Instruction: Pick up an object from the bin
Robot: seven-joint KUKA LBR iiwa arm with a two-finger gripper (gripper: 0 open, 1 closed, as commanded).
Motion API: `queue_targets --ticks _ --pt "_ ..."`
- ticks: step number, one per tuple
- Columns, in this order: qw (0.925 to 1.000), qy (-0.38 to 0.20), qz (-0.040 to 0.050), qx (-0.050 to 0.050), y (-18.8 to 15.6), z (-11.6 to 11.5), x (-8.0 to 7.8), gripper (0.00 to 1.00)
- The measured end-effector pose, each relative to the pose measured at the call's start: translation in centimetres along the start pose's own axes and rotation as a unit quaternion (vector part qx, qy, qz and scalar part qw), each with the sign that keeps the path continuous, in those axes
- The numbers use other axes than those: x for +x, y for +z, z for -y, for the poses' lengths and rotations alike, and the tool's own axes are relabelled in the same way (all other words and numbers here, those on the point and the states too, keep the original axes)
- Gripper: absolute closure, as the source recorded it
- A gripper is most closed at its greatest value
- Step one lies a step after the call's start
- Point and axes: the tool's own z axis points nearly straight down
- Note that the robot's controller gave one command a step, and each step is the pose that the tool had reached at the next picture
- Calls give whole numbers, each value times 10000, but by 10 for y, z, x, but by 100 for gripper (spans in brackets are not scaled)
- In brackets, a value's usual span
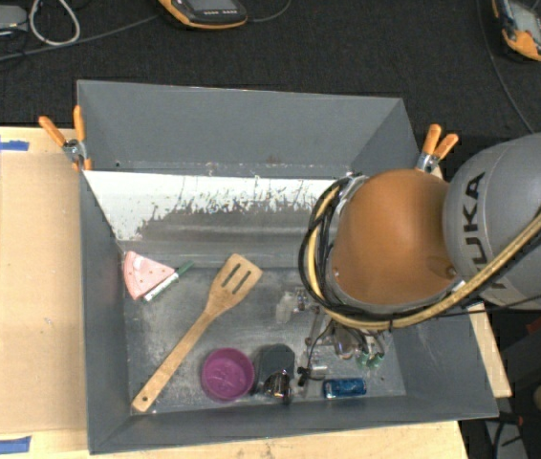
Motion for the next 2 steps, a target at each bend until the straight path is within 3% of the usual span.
queue_targets --ticks 1,2 --pt "10000 15 41 -3 -4 0 -2 0" --pt "9999 -143 55 -6 61 -23 -3 0"
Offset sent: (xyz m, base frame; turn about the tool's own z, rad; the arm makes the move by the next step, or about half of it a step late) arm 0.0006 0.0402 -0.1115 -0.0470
